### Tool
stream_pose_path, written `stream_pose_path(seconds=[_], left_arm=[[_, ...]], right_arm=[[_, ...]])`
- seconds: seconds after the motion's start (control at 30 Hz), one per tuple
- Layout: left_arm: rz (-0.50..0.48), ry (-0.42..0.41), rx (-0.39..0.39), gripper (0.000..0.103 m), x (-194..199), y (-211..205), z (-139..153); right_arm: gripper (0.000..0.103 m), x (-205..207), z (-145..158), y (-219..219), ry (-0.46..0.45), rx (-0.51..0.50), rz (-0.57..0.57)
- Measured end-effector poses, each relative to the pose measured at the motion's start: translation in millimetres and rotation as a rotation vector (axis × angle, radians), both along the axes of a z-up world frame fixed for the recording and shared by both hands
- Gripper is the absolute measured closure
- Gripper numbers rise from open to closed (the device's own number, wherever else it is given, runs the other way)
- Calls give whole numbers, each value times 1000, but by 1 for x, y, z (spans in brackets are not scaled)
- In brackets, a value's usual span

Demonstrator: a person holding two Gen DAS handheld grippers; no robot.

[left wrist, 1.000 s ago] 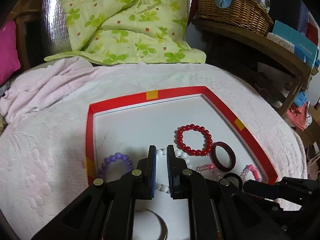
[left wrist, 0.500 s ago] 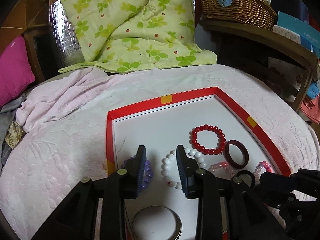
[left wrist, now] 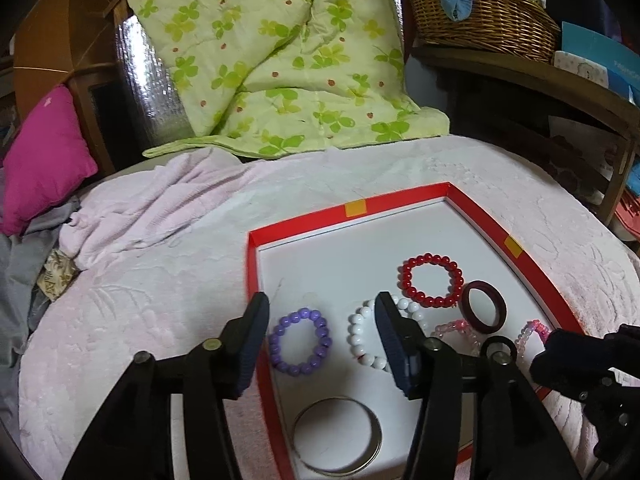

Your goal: Organize jewelry

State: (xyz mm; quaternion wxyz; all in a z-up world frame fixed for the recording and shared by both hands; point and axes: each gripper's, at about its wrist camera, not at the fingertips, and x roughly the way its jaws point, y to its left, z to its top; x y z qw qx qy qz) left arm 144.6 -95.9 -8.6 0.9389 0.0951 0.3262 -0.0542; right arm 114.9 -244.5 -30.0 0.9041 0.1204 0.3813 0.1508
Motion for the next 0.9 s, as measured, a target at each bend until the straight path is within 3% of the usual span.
stream_pose_path(seconds=[0.1,0.17,0.2,0.27,0.3,0.53,0.9], left_arm=[[19,-14,14,34,-7,2,5],[24,-23,22,34,-13,3,9],[26,-27,30,33,-17,3,11],[31,-31,45,30,-22,4,13],[34,-35,55,29,-25,4,14],[47,-47,99,28,-49,8,23],[106,-53,94,27,-94,29,34]], right_arm=[[75,-5,4,-2,-5,2,-8],[73,-9,8,-4,-13,0,-11],[71,-12,10,-5,-18,-1,-14],[53,-16,12,-7,-26,1,-24],[52,-19,14,-9,-34,6,-33],[52,-34,27,-14,-72,-13,-48],[50,-63,41,-12,-123,-106,-75]])
